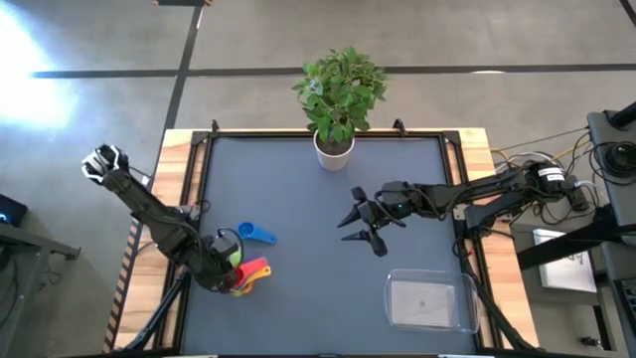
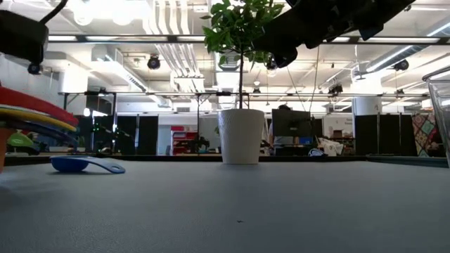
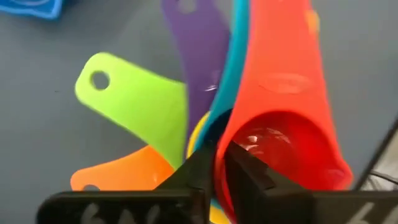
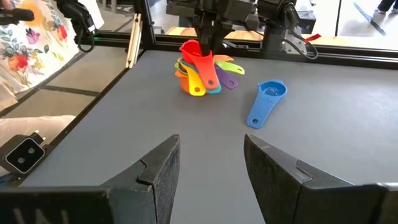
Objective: Nest measuring cups in basket
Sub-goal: Stack the red measuring cup on top of the light blue measuring cup, then stack the blue measuring cup on top of the red measuring cup
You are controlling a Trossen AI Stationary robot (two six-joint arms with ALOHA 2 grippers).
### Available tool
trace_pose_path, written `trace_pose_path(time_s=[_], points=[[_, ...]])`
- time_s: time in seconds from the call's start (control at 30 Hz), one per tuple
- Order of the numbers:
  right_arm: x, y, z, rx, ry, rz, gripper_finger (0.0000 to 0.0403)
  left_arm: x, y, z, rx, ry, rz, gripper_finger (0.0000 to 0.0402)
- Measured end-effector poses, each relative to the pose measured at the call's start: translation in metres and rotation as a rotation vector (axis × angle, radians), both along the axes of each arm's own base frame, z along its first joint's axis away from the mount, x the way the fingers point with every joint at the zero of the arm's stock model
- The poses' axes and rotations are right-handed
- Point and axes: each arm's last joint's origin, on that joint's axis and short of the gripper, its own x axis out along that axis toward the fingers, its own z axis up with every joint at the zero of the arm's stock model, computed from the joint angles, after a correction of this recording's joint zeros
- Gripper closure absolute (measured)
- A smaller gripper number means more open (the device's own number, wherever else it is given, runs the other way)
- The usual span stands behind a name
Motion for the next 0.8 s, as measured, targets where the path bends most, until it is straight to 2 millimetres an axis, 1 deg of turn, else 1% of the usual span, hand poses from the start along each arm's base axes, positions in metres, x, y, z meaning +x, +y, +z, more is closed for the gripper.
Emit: trace_pose_path(time_s=[0.27,0.43,0.6,0.7,0.8], points=[[0.000,0.001,0.000,0.007,0.002,0.002,0.0236,0.008,-0.009,0.020,-0.007,0.015,-0.003,0.0282],[0.000,0.002,0.000,0.011,0.003,0.011,0.0236,0.012,-0.013,0.021,0.033,0.083,-0.003,0.0236],[0.000,0.004,0.000,0.013,0.004,0.017,0.0236,0.011,-0.013,0.024,0.079,0.137,-0.021,0.0212],[0.000,0.004,0.000,0.019,0.008,0.014,0.0236,0.011,-0.008,0.037,0.134,0.090,-0.034,0.0208],[-0.001,0.004,-0.001,0.027,0.016,0.012,0.0236,0.009,0.003,0.049,0.214,0.022,-0.014,0.0209]])
